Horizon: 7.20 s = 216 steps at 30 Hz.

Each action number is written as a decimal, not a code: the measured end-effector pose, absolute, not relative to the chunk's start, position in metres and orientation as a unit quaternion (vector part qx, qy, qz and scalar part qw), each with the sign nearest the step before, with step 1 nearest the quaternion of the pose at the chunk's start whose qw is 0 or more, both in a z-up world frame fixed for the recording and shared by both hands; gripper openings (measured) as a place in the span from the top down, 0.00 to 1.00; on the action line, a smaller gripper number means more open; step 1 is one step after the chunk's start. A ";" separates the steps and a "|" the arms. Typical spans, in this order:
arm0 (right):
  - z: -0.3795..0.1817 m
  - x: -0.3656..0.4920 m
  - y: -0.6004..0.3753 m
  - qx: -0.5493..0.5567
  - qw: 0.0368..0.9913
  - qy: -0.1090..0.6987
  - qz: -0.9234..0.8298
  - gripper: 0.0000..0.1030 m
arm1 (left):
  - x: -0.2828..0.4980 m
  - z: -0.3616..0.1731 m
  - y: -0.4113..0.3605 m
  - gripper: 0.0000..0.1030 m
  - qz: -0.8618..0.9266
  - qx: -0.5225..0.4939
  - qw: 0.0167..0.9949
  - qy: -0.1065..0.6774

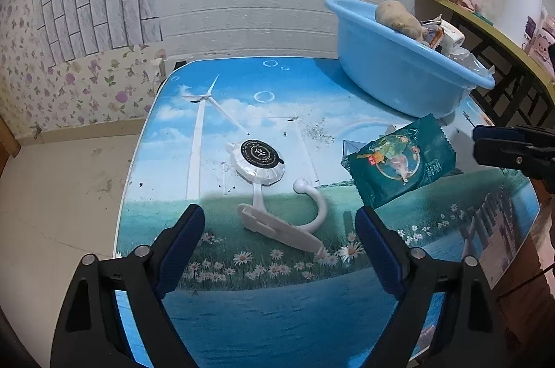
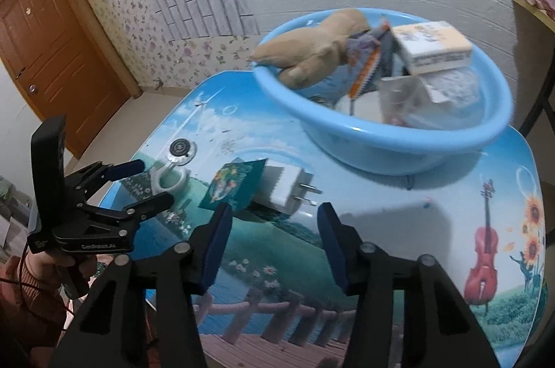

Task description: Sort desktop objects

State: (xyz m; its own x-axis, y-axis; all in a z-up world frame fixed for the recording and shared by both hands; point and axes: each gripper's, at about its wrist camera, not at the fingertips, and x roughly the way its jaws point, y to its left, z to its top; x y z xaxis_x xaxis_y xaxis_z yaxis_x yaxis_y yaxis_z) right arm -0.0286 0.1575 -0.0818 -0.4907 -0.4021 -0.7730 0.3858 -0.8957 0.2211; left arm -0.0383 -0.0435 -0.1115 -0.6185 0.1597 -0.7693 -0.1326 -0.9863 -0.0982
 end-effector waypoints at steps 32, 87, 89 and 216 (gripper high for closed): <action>-0.104 -0.044 0.130 0.487 0.263 -0.032 -0.832 0.99 | -0.040 -0.117 -0.043 0.48 0.898 -0.422 0.128 0.002; -0.110 0.026 0.281 0.446 0.120 -0.057 -0.885 0.43 | 0.002 -0.113 0.058 0.48 0.894 -0.430 0.119 0.045; -0.108 0.026 0.271 0.443 0.136 -0.043 -0.885 0.32 | 0.000 -0.114 0.059 0.48 0.895 -0.427 0.117 0.045; -0.113 -0.016 0.254 0.449 0.100 -0.038 -0.887 0.46 | -0.043 -0.004 0.067 0.48 0.940 -0.306 0.150 0.028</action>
State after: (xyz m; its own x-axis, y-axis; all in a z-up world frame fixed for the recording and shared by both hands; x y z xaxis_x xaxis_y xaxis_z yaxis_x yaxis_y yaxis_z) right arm -0.0159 0.2535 -0.1127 -0.5774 -0.2108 -0.7888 0.1434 -0.9773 0.1562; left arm -0.0425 0.0668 -0.0037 -0.7674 0.2646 -0.5840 -0.2992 -0.9534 -0.0388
